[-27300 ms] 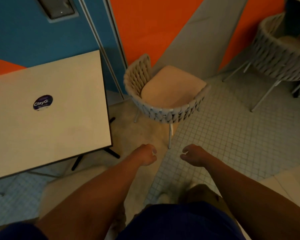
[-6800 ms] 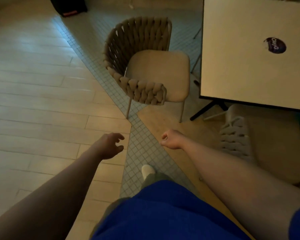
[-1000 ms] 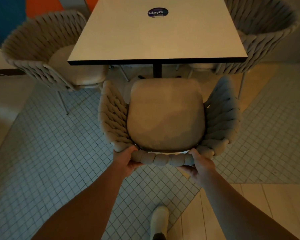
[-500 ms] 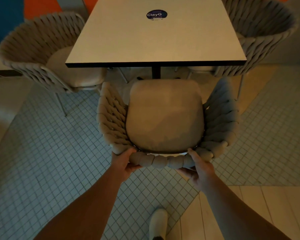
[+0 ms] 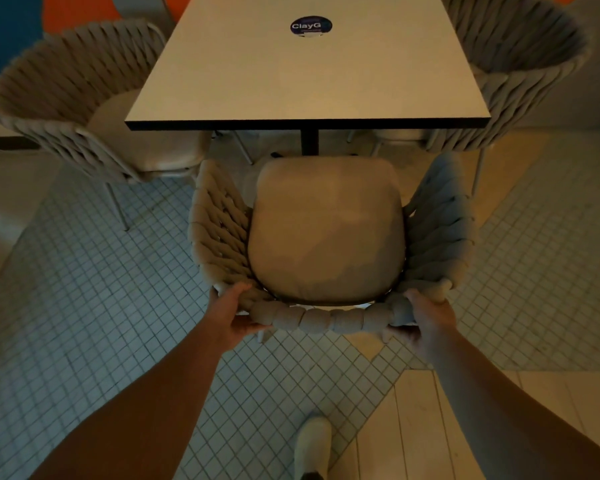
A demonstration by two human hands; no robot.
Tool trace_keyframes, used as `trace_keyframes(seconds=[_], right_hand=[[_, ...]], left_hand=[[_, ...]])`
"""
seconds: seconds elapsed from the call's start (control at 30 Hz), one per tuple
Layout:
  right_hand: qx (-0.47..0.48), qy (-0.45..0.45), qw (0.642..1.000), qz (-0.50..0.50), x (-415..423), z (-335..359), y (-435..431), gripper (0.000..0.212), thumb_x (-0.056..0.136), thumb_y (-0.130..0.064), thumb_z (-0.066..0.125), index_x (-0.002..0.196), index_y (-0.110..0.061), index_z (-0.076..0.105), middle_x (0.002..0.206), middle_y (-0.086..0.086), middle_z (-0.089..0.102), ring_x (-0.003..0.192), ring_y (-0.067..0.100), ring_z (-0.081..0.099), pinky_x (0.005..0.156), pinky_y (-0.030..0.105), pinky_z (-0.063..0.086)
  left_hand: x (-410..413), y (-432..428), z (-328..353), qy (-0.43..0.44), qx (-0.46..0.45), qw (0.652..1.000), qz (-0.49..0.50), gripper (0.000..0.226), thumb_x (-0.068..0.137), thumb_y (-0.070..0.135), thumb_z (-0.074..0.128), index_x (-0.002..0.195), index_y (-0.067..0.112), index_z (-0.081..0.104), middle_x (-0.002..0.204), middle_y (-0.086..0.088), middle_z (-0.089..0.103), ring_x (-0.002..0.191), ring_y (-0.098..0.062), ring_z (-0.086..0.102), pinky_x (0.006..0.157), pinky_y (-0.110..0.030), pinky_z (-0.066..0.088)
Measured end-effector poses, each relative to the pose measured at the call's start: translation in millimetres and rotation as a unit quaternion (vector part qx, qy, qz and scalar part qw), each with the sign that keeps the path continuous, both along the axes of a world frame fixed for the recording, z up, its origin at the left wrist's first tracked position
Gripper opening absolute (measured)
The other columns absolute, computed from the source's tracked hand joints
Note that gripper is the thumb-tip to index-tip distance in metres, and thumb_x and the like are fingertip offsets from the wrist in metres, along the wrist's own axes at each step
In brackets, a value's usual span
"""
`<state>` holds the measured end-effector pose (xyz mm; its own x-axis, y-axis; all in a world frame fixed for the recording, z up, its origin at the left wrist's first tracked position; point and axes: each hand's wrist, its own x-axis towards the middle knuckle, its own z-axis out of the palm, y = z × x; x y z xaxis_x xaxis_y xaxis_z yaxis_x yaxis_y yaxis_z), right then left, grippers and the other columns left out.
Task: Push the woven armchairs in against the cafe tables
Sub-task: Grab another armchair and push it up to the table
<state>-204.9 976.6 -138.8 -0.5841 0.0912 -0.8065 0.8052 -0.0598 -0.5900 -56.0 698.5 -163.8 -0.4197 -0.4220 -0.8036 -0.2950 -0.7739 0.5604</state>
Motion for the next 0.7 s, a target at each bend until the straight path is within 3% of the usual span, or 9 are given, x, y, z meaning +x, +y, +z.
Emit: trace_keyframes(seconds=[0.07, 0.4, 0.63, 0.7], right_hand=[[0.011, -0.001, 1.0, 0.007, -2.6, 1.5, -0.2, 0.049, 0.095, -0.016, 0.065, 0.14, -0.016, 0.046, 0.143, 0.022, 0.047, 0.117, 0.051, 0.055, 0.05, 0.047, 0.055], [0.032, -0.007, 0.999, 0.009, 1.3, 9.8, 6.7, 0.05, 0.097, -0.011, 0.063, 0.142, -0.015, 0.044, 0.145, 0.027, 0.043, 0.123, 0.056, 0.05, 0.086, 0.067, 0.053], [0.027, -0.004, 1.0, -0.002, 0.5, 9.6, 3.3, 0.047, 0.097, -0.012, 0.062, 0.141, -0.013, 0.046, 0.143, 0.027, 0.045, 0.122, 0.053, 0.051, 0.08, 0.062, 0.055], [0.022, -0.005, 1.0, -0.007, -3.0, 11.6, 2.4, 0.046, 0.097, -0.011, 0.062, 0.14, -0.013, 0.045, 0.143, 0.027, 0.045, 0.123, 0.053, 0.05, 0.085, 0.065, 0.053]], left_hand=[[0.3, -2.2, -1.7, -0.005, 0.0, 1.0, -0.001, 0.054, 0.089, 0.012, 0.066, 0.137, 0.029, 0.049, 0.134, -0.024, 0.055, 0.11, -0.048, 0.062, 0.072, -0.063, 0.057], [9.7, 16.3, 0.6, -0.01, -0.017, 1.0, -0.001, 0.048, 0.092, 0.006, 0.06, 0.133, 0.03, 0.049, 0.129, -0.024, 0.058, 0.109, -0.048, 0.063, 0.075, -0.068, 0.056], [-4.0, 9.0, 4.7, -0.013, -0.036, 0.999, -0.012, 0.043, 0.094, 0.006, 0.058, 0.132, 0.024, 0.05, 0.124, -0.022, 0.061, 0.104, -0.044, 0.066, 0.067, -0.058, 0.059], [-9.3, 6.5, 4.7, -0.011, -0.046, 0.999, -0.017, 0.043, 0.095, 0.007, 0.058, 0.133, 0.025, 0.051, 0.124, -0.021, 0.063, 0.102, -0.041, 0.067, 0.067, -0.056, 0.059]])
